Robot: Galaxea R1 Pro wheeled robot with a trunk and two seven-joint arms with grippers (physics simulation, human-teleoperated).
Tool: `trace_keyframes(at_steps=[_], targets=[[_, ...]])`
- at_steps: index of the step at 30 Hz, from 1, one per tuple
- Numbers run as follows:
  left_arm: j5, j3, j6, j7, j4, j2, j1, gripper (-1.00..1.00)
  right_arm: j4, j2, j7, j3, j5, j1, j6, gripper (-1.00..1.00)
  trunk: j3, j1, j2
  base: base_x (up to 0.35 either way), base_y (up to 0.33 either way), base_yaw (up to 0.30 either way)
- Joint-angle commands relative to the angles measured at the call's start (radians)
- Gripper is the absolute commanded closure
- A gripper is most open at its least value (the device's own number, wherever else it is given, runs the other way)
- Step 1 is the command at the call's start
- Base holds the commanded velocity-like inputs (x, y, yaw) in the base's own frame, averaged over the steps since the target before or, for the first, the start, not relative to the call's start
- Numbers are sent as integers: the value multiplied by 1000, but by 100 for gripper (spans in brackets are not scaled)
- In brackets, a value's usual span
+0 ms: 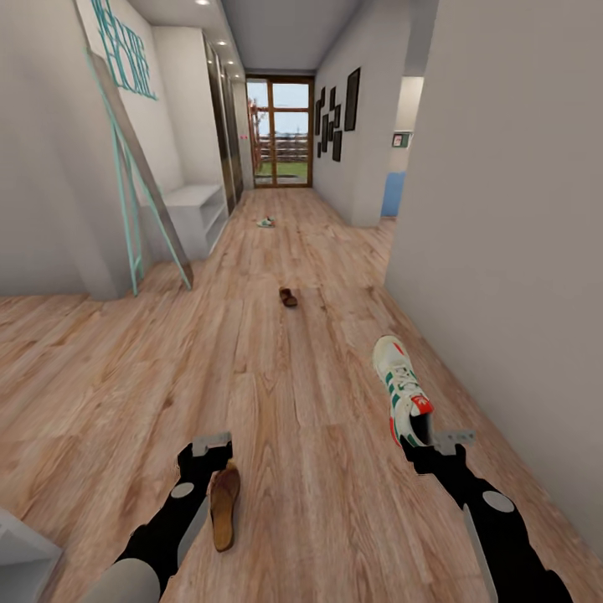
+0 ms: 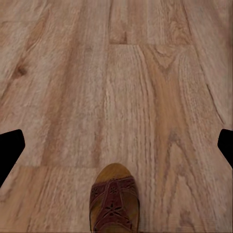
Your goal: Pick up the two gym shoes and the two sandals from the corridor floor and place them onto the hallstand (shoe rack) in the corridor, making sure they are on the rack and not on the floor. Arrange them so the two gym shoes are next to each other and the two sandals are next to each other.
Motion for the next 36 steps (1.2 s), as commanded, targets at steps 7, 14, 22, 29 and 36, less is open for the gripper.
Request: trace_keyframes(at_steps=[7,14,22,29,36], targets=[[0,2,-11,3,0,-1,1,-100,-2,1,10,-3,10,-1,7,100,-1,0,0,232,-203,5],[0,2,-13,3,1,1,1,-100,-1,1,11,-3,9,-1,7,100,-1,0,0,226,-211,131],[2,2,-14,2,2,1,1,-100,-1,1,11,-2,8,-1,7,100,-1,0,0,232,-195,253],[2,0,-13,-3,0,0,1,-100,3,2,10,-2,8,-1,7,100,-2,0,0,112,-46,269],[-2,-76,7,-12,-11,3,0,-100,-7,2,10,-4,8,-1,17,100,-4,0,0,8,-3,103]])
